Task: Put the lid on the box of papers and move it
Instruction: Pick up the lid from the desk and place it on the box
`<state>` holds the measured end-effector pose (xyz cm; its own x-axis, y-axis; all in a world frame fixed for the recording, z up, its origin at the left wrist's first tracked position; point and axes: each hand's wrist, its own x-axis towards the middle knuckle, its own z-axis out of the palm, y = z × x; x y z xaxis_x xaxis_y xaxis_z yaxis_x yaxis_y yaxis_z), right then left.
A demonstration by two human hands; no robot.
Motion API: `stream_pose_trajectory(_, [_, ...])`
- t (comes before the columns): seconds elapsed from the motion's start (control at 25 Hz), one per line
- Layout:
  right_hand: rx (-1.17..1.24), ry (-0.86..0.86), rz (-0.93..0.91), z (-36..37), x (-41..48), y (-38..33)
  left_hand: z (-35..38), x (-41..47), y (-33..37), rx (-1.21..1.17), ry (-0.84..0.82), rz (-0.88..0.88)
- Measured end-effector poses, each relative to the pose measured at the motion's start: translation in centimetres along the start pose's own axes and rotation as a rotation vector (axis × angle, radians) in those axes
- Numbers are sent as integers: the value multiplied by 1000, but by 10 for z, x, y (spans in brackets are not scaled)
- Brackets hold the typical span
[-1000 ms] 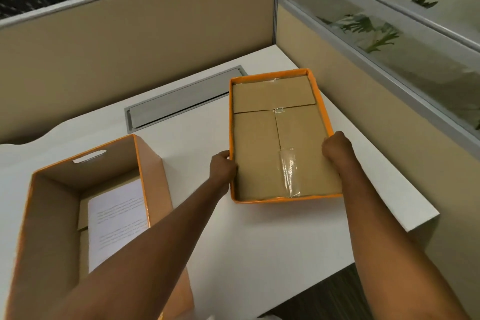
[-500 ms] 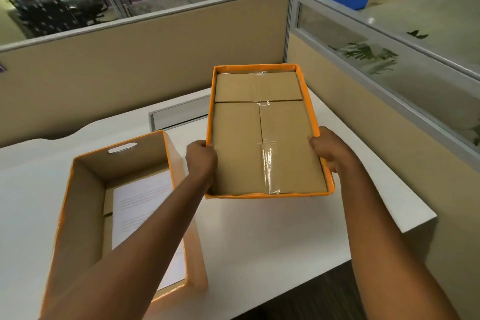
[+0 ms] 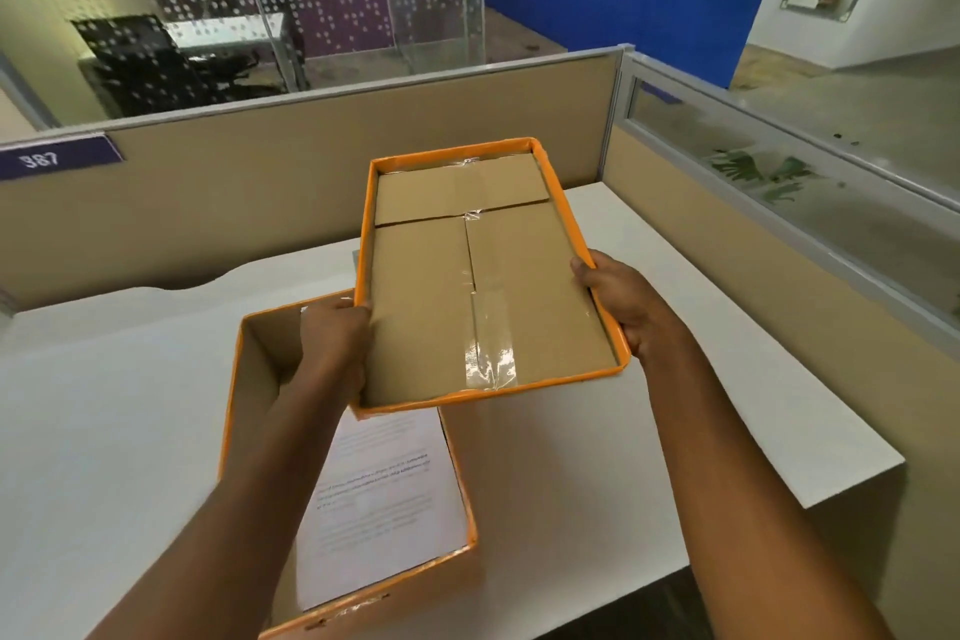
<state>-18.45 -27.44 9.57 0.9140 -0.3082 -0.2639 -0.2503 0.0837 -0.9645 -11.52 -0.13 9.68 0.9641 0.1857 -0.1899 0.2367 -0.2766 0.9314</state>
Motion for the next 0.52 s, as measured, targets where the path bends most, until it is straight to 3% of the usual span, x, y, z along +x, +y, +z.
stream_pose_trajectory(0.32, [-121,49,-71,92,-17,-18,-82,13,-24,46,5,16])
stream_pose_trajectory(0.52, [-180,72,-100,118,-30,-24,-105,10,-25,219,110,159])
